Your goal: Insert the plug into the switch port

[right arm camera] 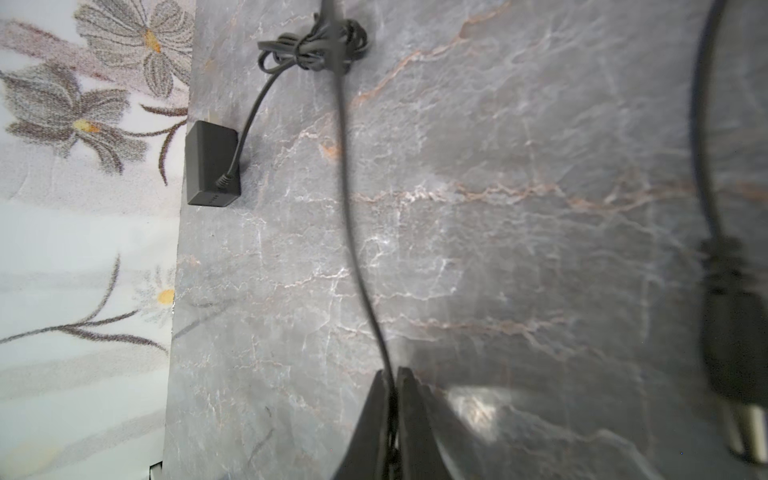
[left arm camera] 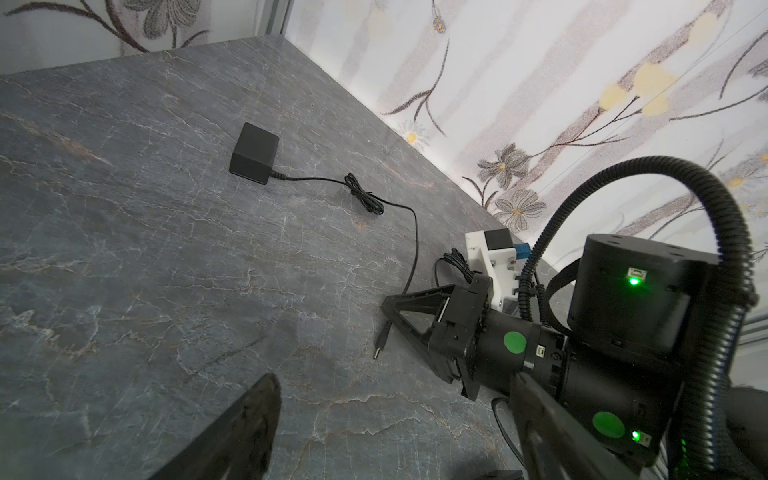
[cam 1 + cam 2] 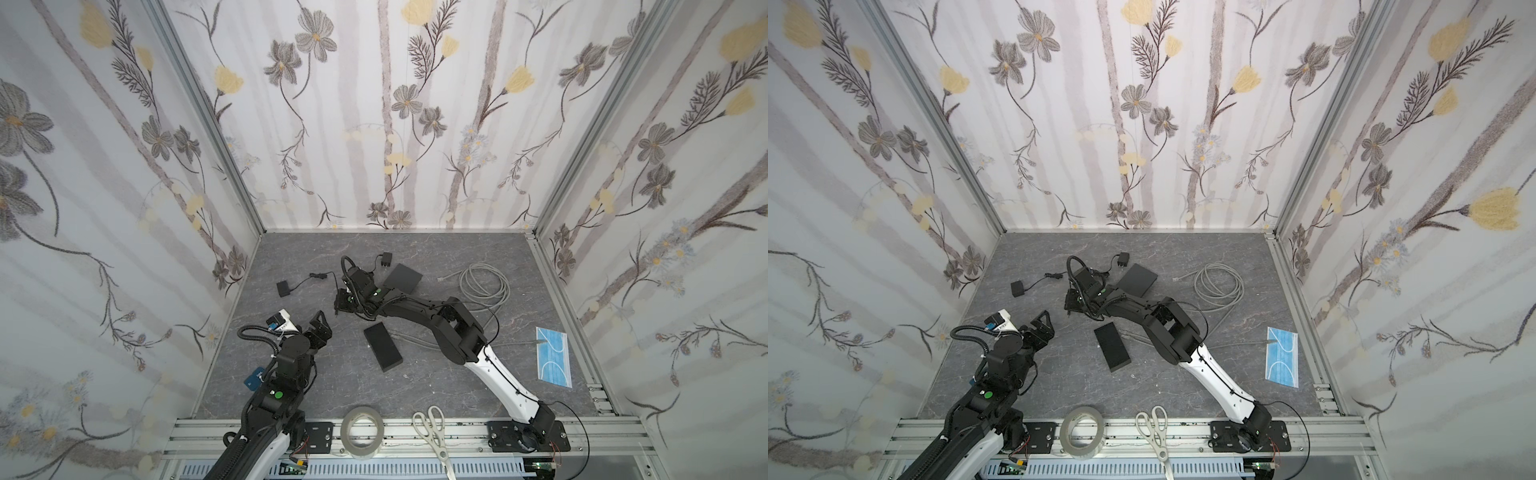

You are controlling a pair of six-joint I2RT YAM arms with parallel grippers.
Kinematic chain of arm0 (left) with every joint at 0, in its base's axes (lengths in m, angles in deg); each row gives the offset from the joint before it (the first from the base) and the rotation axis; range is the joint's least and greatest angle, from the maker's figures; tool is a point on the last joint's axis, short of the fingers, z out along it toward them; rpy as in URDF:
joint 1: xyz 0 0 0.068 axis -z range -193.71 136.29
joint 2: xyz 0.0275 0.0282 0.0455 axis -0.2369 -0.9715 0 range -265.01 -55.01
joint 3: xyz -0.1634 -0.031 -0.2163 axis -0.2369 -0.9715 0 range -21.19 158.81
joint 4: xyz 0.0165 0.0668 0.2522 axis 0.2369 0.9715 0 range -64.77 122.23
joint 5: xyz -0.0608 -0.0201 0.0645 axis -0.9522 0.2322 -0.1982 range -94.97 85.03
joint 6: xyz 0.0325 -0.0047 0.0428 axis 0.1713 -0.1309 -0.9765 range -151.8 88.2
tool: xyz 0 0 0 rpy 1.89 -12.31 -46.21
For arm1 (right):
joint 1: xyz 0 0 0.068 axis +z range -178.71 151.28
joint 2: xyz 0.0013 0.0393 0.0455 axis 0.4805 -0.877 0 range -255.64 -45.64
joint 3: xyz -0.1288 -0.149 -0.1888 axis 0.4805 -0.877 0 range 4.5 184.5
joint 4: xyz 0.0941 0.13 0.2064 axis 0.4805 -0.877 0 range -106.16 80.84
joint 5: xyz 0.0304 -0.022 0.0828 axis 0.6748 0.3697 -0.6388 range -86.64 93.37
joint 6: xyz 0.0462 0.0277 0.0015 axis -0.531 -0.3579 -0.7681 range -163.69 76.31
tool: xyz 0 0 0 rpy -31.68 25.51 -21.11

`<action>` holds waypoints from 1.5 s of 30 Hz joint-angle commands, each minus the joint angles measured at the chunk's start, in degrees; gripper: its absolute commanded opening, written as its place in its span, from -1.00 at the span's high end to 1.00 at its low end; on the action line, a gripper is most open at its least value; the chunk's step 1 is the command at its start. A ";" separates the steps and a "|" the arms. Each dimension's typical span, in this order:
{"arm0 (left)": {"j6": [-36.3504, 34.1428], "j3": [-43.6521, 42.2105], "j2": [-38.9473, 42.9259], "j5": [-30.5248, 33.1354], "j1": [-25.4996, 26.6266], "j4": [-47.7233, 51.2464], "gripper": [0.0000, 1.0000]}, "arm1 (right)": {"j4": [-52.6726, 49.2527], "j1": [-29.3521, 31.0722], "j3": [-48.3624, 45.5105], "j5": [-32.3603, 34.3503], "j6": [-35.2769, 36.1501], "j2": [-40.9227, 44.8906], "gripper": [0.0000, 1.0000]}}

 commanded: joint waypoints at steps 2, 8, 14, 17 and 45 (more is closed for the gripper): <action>0.62 0.13 -0.18 1.09 0.28 -0.35 -0.76 | 1.55 -0.07 -5.09 0.85 0.33 4.09 0.99; -3.57 -0.74 -1.38 -3.13 0.25 -4.19 -0.64 | 7.43 -0.48 -19.25 -0.52 6.31 16.13 0.93; -9.68 -1.91 -6.81 -16.93 0.30 -15.03 -0.57 | 17.49 -1.09 -39.96 -2.69 7.55 28.67 0.91; -11.29 -0.12 -12.96 -25.06 0.37 -19.33 -0.37 | 22.72 -1.16 -48.48 -4.43 7.28 33.77 0.95; -17.59 6.84 -34.08 -50.67 5.35 -31.14 0.23 | 45.32 -1.95 -63.62 -4.00 7.63 47.29 0.95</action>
